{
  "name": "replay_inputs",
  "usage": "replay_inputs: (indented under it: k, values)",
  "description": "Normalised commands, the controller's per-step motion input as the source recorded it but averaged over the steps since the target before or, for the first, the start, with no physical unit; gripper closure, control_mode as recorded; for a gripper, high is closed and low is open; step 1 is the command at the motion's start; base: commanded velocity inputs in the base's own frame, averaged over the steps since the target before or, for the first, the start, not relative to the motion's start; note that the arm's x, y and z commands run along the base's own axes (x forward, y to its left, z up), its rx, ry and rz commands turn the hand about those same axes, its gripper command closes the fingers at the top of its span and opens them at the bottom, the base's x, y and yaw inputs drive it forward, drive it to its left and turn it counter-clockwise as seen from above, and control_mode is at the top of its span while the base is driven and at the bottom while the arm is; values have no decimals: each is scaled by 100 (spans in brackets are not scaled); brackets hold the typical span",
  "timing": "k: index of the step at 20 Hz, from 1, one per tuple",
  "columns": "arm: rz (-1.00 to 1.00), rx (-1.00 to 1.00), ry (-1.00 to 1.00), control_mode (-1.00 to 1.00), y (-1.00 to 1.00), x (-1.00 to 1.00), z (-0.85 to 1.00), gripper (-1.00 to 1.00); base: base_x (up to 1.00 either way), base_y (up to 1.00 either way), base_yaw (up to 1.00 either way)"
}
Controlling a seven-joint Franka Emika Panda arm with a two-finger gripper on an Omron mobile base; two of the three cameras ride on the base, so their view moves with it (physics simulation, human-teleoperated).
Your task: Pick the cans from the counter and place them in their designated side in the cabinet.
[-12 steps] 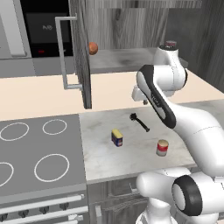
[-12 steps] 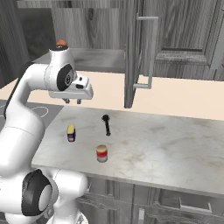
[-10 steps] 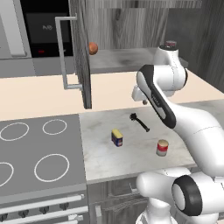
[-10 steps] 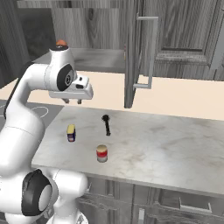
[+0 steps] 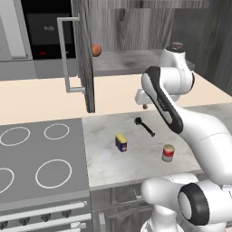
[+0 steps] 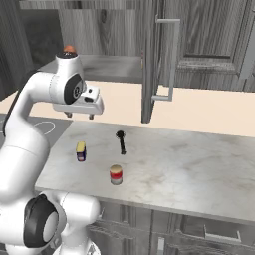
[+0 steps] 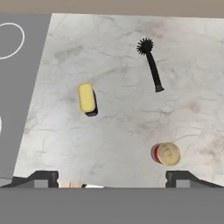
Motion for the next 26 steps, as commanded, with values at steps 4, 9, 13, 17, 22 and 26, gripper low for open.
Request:
replay_inputs:
  k: [4,9,13,17,22,26]
  values:
    - [0,6,0,-100,21,-12,0,-100,0,0,0]
    - [0,0,0,-100,27,-4,0,-100,0,0,0]
    - [0,0,0,-100,19,0,-4,-100,0,0,0]
    - [0,-7,0,-100,16,0,-13,-100,0,0,0]
    - [0,-6,-1,-100,15,0,-10,-100,0,0,0]
    - [0,0,-2,-100,12,0,-4,-100,0,0,0]
